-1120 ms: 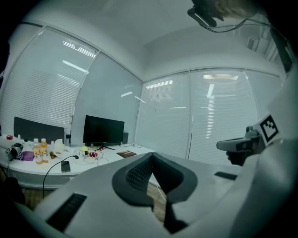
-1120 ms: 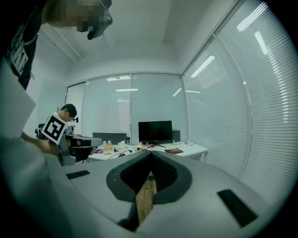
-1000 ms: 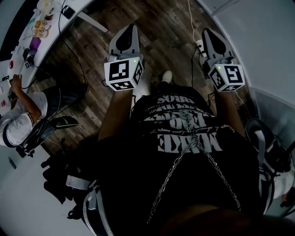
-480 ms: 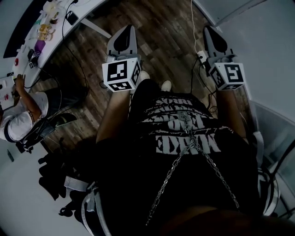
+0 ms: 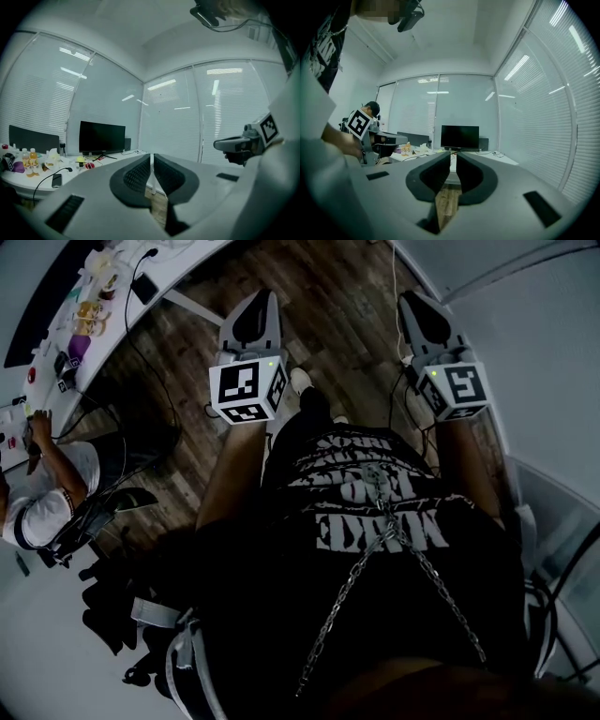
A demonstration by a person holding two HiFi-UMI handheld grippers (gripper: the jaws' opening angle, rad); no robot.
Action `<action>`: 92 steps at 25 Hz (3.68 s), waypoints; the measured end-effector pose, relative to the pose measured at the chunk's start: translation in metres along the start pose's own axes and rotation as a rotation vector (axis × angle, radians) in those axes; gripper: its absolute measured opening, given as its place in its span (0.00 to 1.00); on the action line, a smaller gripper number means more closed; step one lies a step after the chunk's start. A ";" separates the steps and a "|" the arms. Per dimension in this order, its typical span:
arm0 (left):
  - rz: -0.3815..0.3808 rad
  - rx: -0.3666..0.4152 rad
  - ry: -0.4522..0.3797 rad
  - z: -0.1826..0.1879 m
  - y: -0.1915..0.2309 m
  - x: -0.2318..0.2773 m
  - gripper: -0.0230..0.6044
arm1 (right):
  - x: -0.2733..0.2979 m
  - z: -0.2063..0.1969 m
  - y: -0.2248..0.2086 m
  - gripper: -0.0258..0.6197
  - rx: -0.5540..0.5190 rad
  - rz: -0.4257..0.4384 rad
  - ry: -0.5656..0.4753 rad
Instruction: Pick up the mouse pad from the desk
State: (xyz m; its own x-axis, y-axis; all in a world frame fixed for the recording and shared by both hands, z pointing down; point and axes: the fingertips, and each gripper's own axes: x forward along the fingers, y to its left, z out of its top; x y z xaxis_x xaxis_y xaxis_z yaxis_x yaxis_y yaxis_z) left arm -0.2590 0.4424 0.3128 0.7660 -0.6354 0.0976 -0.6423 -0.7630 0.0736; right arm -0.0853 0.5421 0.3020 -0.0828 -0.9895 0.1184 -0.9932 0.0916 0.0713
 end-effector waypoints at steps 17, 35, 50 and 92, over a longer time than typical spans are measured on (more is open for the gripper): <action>-0.069 -0.014 0.056 0.006 0.073 0.119 0.05 | 0.138 0.014 -0.046 0.04 0.047 -0.065 0.035; -0.105 -0.069 0.029 0.020 0.122 0.183 0.05 | 0.211 0.028 -0.073 0.04 0.050 -0.066 0.013; 0.037 -0.104 0.098 0.007 0.158 0.310 0.05 | 0.335 0.011 -0.173 0.04 0.077 0.064 0.049; 0.145 -0.156 0.120 0.036 0.234 0.576 0.05 | 0.558 0.021 -0.341 0.04 0.093 0.234 0.121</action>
State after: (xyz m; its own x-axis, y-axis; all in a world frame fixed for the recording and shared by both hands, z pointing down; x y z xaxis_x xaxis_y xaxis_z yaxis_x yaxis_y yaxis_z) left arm 0.0329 -0.1069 0.3507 0.6630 -0.7110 0.2345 -0.7486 -0.6317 0.2014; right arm 0.2056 -0.0439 0.3230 -0.3064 -0.9215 0.2388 -0.9518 0.3002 -0.0627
